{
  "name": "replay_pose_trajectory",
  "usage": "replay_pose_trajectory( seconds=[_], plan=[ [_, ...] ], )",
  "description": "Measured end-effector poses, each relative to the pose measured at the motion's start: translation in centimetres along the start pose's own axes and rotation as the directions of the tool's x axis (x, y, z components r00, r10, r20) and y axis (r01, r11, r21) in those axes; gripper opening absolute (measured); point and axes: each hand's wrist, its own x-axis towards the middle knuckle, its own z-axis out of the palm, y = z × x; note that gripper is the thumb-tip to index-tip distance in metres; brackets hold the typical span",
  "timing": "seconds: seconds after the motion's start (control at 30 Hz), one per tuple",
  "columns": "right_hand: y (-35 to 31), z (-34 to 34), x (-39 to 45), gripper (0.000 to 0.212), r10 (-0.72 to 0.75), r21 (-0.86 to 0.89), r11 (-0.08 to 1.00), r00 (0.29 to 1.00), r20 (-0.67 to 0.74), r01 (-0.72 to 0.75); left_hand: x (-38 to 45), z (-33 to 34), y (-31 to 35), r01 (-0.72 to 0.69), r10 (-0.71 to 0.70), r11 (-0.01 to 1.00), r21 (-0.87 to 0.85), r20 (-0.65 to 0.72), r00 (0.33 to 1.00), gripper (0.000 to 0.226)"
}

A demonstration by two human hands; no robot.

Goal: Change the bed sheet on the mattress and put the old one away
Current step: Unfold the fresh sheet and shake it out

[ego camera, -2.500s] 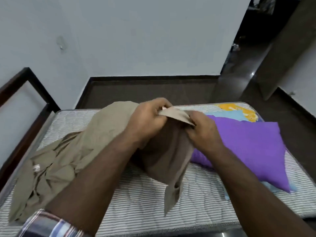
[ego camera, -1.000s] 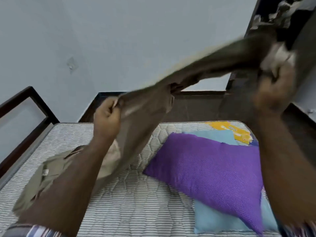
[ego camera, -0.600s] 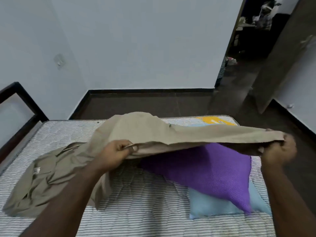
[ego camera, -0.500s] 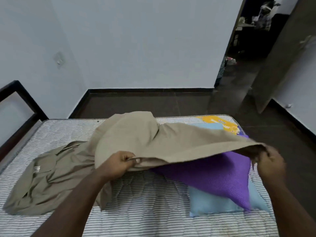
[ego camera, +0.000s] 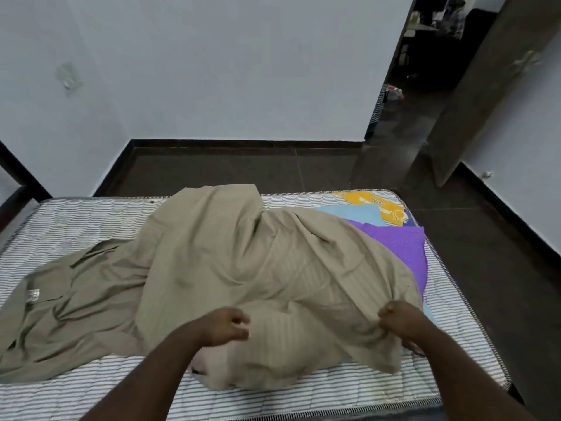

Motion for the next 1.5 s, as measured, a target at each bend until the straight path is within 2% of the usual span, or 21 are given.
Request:
replay_pose_trajectory(
  seconds=[0.07,0.13,0.27,0.47,0.67,0.77,0.87,0.93,0.97,1.03,1.07,1.1,1.13,1.17,1.2,1.23,1.27,1.3,1.37,1.4,1.5],
  plan=[
    [-1.9,-0.1,0.7,0.005,-0.095,0.021,0.995,0.99,-0.106,0.097,1.1,-1.2,2.6,-0.068,0.04,0.989,-0.129,-0.205,0.978,0.037],
    [-3.9,-0.6,1.5,0.015,-0.151,0.058,0.985,0.977,-0.152,0.162,2.2,-2.7,5.3,-0.114,0.031,0.962,-0.249,-0.315,0.948,0.033],
    [-6.6,-2.2,3.6,0.021,-0.156,0.182,0.962,0.958,-0.239,0.202,5.2,-4.9,9.1,-0.172,0.024,0.909,-0.379,-0.364,0.931,0.033],
    [-8.6,-7.8,10.5,0.039,-0.022,0.31,0.942,0.945,-0.326,0.129,11.0,-6.6,13.9,-0.217,0.032,0.874,-0.435,-0.393,0.919,0.029],
    [-11.1,-11.4,21.3,0.062,-0.085,0.229,0.961,0.955,-0.285,0.154,18.4,-7.3,18.3,-0.122,-0.072,0.876,-0.466,-0.377,0.923,0.027],
    [-12.2,-10.3,25.3,0.068,-0.121,0.099,0.985,0.979,-0.167,0.138,21.7,-7.5,20.2,-0.093,-0.126,0.873,-0.478,-0.407,0.905,0.026],
    [-13.9,-8.5,26.1,0.047,-0.169,0.122,0.979,0.985,0.022,0.166,24.6,-7.8,21.7,-0.06,-0.203,0.859,-0.509,-0.446,0.872,0.029],
    [-15.2,-6.9,23.1,0.01,-0.403,0.178,0.904,0.914,0.052,0.389,26.1,-8.0,22.9,-0.016,-0.259,0.854,-0.52,-0.452,0.853,0.043],
    [-15.9,-5.9,20.6,0.004,-0.546,0.159,0.831,0.836,0.057,0.532,27.1,-7.9,22.8,0.012,-0.281,0.849,-0.528,-0.433,0.856,0.056],
    [-16.5,-4.5,15.2,0.016,-0.748,0.192,0.66,0.657,0.089,0.726,28.5,-7.6,22.4,0.096,-0.298,0.864,-0.494,-0.348,0.889,0.086],
    [-15.9,-3.9,13.6,0.018,-0.806,0.245,0.589,0.58,0.115,0.77,29.1,-7.3,21.4,0.152,-0.327,0.874,-0.462,-0.326,0.887,0.091],
    [-15.2,-3.6,12.7,0.017,-0.831,0.301,0.554,0.534,0.153,0.776,29.3,-7.0,20.7,0.199,-0.364,0.875,-0.441,-0.327,0.872,0.083],
    [-14.5,-4.0,12.7,0.026,-0.815,0.393,0.575,0.543,0.2,0.718,29.3,-6.8,19.7,0.195,-0.429,0.818,-0.541,-0.349,0.833,0.064],
    [-14.2,-4.8,13.5,0.037,-0.767,0.507,0.624,0.592,0.248,0.595,29.9,-7.2,18.8,0.175,-0.474,0.719,-0.673,-0.291,0.831,0.045],
    [-14.1,-5.6,14.8,0.041,-0.702,0.616,0.658,0.648,0.294,0.433,29.5,-7.7,17.9,0.019,-0.415,0.7,-0.714,-0.385,0.824,0.032],
    [-14.1,-6.1,16.6,0.037,-0.619,0.707,0.663,0.711,0.334,0.246,28.2,-8.0,18.2,0.014,-0.472,0.446,-0.895,-0.222,0.853,0.023],
    [-14.6,-6.5,18.3,0.027,-0.532,0.762,0.643,0.76,0.375,0.074,26.9,-8.4,18.2,-0.1,-0.505,0.136,-0.986,-0.156,0.849,0.018],
    [-15.3,-6.6,20.0,0.017,-0.462,0.782,0.623,0.8,0.383,-0.015,25.5,-8.4,17.9,-0.138,-0.491,0.065,-0.988,-0.152,0.858,0.02],
    [-17.8,-6.1,22.8,0.009,-0.39,0.806,0.588,0.849,0.355,-0.067,22.6,-9.3,18.0,-0.217,-0.406,-0.188,-0.958,-0.126,0.905,0.04],
    [-19.3,-5.4,23.8,0.008,-0.381,0.839,0.53,0.849,0.367,-0.125,21.3,-9.4,17.6,-0.249,-0.376,-0.267,-0.931,-0.137,0.916,0.051],
    [-24.7,-3.2,24.6,0.025,-0.394,0.879,0.353,0.801,0.451,-0.321,18.1,-10.1,17.5,-0.269,-0.307,-0.395,-0.878,-0.15,0.94,0.069]
  ],
)
